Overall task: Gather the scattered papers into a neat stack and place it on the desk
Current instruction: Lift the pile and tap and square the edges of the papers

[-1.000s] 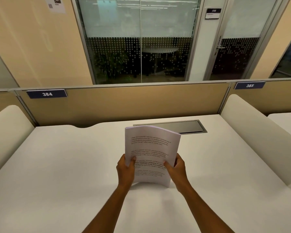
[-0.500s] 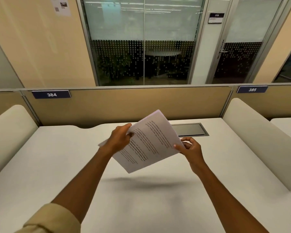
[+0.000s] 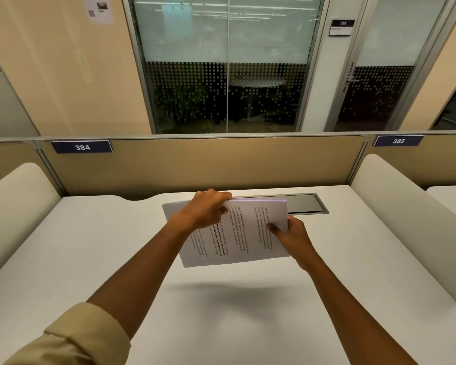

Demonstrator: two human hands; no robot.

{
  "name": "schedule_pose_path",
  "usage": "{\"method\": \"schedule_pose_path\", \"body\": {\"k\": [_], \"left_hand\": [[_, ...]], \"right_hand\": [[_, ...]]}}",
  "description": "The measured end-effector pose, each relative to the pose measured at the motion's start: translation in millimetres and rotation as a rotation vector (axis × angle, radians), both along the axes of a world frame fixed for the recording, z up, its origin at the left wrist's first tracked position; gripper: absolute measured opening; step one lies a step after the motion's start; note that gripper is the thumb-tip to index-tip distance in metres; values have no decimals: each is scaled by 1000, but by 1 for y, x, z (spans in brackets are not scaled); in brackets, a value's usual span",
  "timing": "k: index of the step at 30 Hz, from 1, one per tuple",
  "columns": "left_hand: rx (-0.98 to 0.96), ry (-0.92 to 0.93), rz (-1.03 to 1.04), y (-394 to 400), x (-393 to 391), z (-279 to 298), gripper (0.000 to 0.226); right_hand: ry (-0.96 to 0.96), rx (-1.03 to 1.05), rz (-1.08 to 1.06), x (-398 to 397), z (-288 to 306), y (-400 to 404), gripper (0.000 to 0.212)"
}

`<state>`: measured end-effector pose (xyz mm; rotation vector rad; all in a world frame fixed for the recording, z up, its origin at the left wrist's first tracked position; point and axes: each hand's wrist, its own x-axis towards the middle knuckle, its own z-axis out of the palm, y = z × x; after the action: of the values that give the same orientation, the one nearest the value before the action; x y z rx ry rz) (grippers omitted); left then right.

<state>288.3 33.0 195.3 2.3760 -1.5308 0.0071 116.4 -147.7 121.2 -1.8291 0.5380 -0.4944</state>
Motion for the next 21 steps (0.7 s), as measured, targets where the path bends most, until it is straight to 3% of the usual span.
{"method": "schedule_pose_path", "body": {"k": [10, 13, 17, 21], "left_hand": [[-175, 117, 296, 48, 34, -28, 37], [-344, 377, 384, 65, 39, -51, 38], [-680, 1003, 407, 81, 19, -85, 45], [-764, 1269, 390, 82, -15, -123, 35]], "right_hand": [[-7, 96, -49, -19, -9, -10, 14], [13, 114, -53, -25, -18, -15, 14], [35, 153, -55, -29, -35, -14, 19], [23, 217, -74, -31, -48, -3, 23]]}}
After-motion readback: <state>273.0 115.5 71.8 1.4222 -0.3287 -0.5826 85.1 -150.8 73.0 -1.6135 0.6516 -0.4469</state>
